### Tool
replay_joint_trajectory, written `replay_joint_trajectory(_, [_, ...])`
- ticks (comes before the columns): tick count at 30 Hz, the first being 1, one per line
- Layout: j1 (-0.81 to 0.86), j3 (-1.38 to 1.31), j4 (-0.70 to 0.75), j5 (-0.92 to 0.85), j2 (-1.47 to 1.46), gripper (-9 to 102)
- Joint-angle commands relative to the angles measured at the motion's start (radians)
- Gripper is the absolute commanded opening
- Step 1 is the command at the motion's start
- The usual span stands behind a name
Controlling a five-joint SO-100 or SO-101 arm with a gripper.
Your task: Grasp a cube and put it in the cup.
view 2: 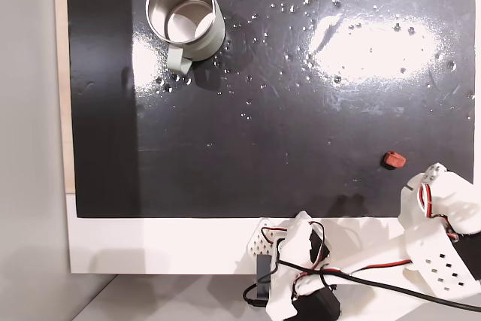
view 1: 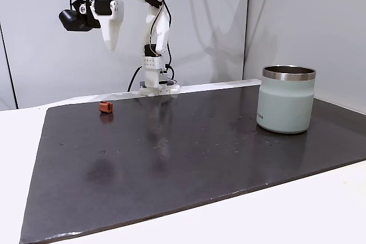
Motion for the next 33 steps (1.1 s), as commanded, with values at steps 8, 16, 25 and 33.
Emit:
replay_joint_trajectory(8, [0.003,0.072,-0.031,0.126,0.048,0])
replay_joint_trajectory(16, [0.029,0.115,-0.023,0.206,0.015,0])
replay_joint_trajectory(25, [0.054,0.127,-0.052,0.193,0.018,0])
replay_joint_trajectory(33, [0.061,0.123,-0.074,0.190,-0.021,3])
